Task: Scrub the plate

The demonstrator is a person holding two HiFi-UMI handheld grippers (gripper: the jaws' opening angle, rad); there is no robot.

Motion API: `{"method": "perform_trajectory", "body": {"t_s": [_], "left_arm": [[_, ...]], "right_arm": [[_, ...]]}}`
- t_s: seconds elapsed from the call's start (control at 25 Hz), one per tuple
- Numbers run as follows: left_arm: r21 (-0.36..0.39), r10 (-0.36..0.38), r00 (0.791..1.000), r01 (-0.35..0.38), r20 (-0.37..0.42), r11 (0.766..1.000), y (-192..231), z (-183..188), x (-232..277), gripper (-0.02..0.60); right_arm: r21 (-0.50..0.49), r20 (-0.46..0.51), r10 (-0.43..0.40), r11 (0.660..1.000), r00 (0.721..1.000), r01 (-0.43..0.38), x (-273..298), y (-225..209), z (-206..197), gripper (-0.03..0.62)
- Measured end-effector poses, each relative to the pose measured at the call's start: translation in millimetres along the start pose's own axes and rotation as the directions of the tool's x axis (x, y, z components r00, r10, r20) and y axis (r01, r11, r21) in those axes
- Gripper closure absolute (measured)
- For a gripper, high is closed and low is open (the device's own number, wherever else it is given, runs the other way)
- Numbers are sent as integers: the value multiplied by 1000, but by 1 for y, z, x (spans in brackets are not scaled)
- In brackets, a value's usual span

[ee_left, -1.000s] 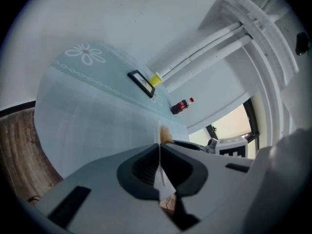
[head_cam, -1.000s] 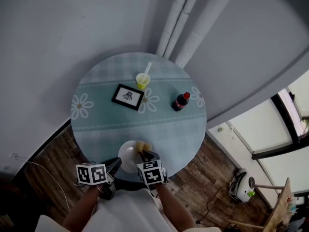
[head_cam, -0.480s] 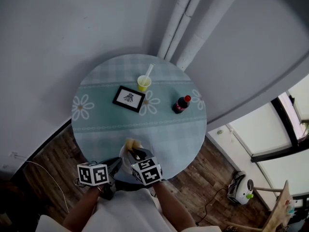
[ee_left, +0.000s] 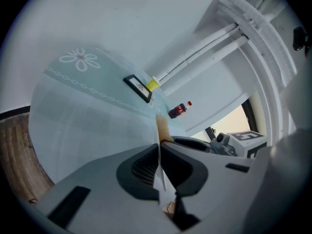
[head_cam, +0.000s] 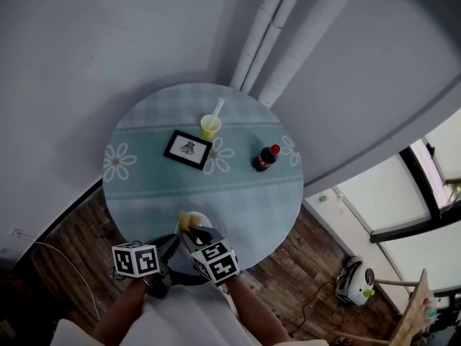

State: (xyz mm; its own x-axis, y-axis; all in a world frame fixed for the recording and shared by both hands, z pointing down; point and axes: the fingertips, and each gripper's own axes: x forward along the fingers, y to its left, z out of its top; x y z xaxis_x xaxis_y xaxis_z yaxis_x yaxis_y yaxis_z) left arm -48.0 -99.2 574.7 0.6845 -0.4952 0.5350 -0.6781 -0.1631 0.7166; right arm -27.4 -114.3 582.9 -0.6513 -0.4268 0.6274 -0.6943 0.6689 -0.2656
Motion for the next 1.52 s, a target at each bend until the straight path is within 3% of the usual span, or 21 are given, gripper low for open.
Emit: {"method": "perform_trajectory", "body": {"t_s": [0.68,1.0,1.24,1.52], "left_arm": [[2,-14,1000,14,-1,1000,-4,3,0,566],[-40,-41,999,42,7,998,-7,1,0,566],[-92,-49,998,51,26,994,-9,-2,2,566],[-98,-46,998,50,35,994,-8,0,4,566]], "right_arm": [[-94,-82,57,993,995,-65,-12,27,-12,531],[-81,-95,65,994,993,-72,-16,31,-13,531],[-85,-171,59,994,983,-74,-23,34,-23,531],[-76,-193,60,994,979,-76,-27,39,-35,531]]}}
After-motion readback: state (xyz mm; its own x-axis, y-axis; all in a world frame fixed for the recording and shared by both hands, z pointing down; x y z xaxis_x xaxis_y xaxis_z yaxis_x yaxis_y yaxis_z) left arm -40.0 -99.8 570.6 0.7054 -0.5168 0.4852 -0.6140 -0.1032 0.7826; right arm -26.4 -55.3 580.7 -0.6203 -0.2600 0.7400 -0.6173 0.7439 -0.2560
